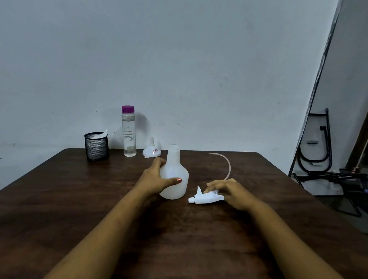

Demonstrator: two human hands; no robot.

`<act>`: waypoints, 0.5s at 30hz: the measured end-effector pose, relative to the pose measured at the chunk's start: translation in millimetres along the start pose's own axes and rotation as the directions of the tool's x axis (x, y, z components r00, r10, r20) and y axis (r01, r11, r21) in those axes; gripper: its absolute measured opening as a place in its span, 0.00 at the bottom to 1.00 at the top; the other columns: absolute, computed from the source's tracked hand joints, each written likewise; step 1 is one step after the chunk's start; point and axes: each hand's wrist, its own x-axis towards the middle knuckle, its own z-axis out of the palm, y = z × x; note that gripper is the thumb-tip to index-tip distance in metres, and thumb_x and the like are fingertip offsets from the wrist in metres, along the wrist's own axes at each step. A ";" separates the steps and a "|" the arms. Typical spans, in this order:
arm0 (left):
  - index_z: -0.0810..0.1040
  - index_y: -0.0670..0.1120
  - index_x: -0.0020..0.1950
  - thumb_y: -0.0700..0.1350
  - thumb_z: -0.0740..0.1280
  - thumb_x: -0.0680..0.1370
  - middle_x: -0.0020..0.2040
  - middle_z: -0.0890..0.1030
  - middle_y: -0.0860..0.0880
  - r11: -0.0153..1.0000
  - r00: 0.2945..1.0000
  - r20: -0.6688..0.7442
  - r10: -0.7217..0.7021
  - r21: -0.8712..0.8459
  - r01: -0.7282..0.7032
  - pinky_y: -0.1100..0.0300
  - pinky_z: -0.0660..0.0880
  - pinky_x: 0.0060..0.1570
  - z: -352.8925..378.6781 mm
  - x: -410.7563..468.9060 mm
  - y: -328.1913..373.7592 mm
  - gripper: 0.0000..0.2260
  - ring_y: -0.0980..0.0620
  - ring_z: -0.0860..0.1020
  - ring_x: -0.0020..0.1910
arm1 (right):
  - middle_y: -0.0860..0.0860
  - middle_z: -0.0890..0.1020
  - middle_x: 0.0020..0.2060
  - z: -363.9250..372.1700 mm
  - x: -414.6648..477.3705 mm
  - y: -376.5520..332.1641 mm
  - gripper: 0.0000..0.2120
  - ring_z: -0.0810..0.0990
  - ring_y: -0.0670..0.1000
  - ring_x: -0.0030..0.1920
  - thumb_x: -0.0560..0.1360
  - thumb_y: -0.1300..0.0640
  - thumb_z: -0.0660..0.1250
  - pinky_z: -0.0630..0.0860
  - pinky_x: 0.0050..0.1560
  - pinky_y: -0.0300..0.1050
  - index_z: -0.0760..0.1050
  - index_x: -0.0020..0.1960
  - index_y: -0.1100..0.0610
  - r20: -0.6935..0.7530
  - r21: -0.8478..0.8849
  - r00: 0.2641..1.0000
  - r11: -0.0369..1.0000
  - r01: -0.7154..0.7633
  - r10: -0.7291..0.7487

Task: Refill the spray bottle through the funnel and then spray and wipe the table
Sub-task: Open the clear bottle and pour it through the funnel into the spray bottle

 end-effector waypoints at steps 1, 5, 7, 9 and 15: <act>0.65 0.49 0.66 0.53 0.74 0.70 0.66 0.71 0.48 1.000 1.000 -0.001 -0.002 0.004 0.002 0.58 0.68 0.53 0.1 0.3 0.3 0.30 0.53 0.69 0.56 | 0.48 0.79 0.61 -1.5 0.1 -1.6 0.18 0.75 0.47 0.64 0.74 0.68 0.65 0.67 0.66 0.40 0.82 0.55 0.50 0.012 0.023 1.000 1.000 -0.016 0.016; 0.63 0.49 0.68 0.52 0.73 0.71 0.68 0.69 0.47 0.999 0.999 0.019 -0.027 -0.026 0.027 0.55 0.69 0.56 4.0 1.1 2.6 0.30 0.48 0.70 0.63 | 0.50 0.74 0.67 -5.3 0.5 -6.5 0.20 0.72 0.47 0.66 0.75 0.71 0.62 0.65 0.64 0.35 0.81 0.58 0.51 0.060 0.059 0.995 0.995 -0.086 0.082; 0.61 0.48 0.70 0.51 0.73 0.72 0.69 0.68 0.47 0.998 0.999 0.022 -0.034 -0.044 0.035 0.53 0.69 0.59 6.7 -0.1 3.7 0.31 0.46 0.69 0.65 | 0.50 0.73 0.67 -5.2 -0.4 -7.9 0.25 0.70 0.47 0.67 0.75 0.75 0.57 0.65 0.65 0.36 0.80 0.58 0.50 0.064 0.066 0.990 0.990 -0.127 0.123; 0.61 0.49 0.71 0.52 0.73 0.72 0.70 0.68 0.47 0.998 1.000 0.007 -0.029 -0.060 0.029 0.51 0.69 0.62 8.5 -1.7 2.8 0.33 0.46 0.69 0.66 | 0.49 0.76 0.64 -4.9 -1.6 -10.5 0.31 0.71 0.46 0.65 0.71 0.79 0.52 0.65 0.64 0.35 0.81 0.57 0.51 0.012 0.072 0.989 0.987 -0.147 0.146; 0.62 0.50 0.73 0.54 0.75 0.69 0.72 0.65 0.47 0.996 0.997 -0.077 0.015 -0.085 -0.021 0.50 0.67 0.67 2.1 -10.1 -6.2 0.37 0.46 0.67 0.69 | 0.47 0.83 0.43 -11.1 2.5 -25.7 0.33 0.80 0.49 0.50 0.59 0.80 0.48 0.74 0.52 0.35 0.80 0.41 0.49 -0.336 0.216 0.933 0.975 -0.057 0.129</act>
